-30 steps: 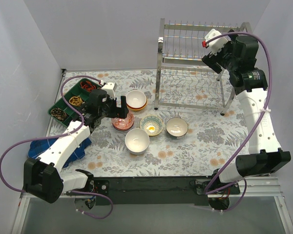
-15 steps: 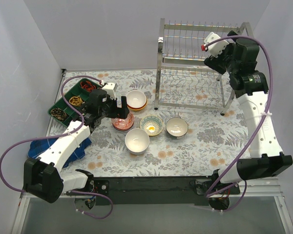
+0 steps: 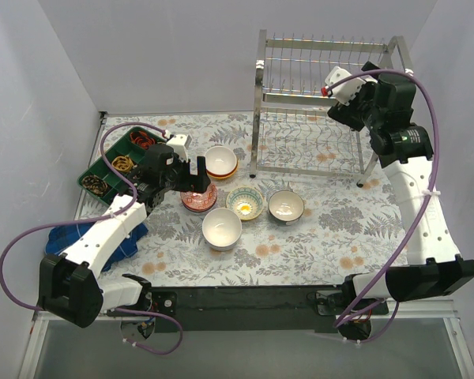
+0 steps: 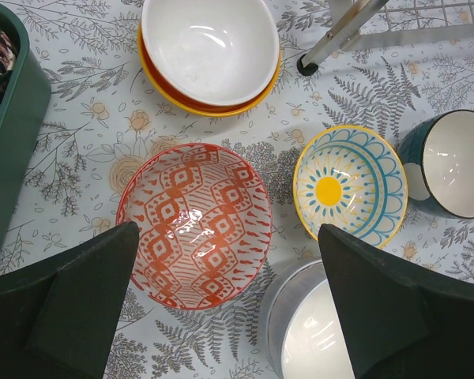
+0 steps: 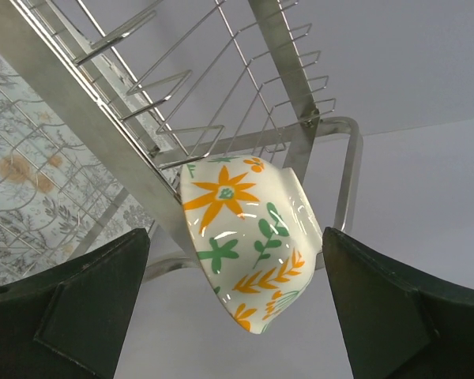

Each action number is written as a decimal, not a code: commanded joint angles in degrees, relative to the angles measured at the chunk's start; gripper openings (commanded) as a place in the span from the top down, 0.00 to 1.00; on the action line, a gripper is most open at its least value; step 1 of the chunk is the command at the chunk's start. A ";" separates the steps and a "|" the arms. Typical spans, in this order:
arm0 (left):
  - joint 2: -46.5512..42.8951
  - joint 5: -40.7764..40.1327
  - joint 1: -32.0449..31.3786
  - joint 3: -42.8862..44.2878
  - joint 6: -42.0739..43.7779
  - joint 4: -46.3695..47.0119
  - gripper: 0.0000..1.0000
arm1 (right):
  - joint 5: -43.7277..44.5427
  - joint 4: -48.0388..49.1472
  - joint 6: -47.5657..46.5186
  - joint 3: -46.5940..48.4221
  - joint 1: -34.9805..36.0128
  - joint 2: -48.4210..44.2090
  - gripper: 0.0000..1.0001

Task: Unload the bowls from the dish rack

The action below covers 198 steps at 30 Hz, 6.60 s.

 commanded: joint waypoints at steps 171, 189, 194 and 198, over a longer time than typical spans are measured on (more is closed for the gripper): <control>0.84 -0.81 -0.76 0.78 -0.05 0.08 0.02 | 10.96 35.12 29.02 -27.27 24.34 -18.93 0.99; -0.48 -4.50 -0.76 0.34 0.04 0.78 0.02 | -12.25 22.87 68.14 -39.93 24.52 -16.49 0.99; -0.74 -4.59 -0.76 0.17 0.04 0.96 0.02 | -13.74 24.63 73.33 -39.76 24.43 -9.98 0.99; -0.83 -4.59 -0.76 0.16 0.04 0.96 0.02 | -13.74 26.22 75.09 -38.70 24.43 -3.40 0.99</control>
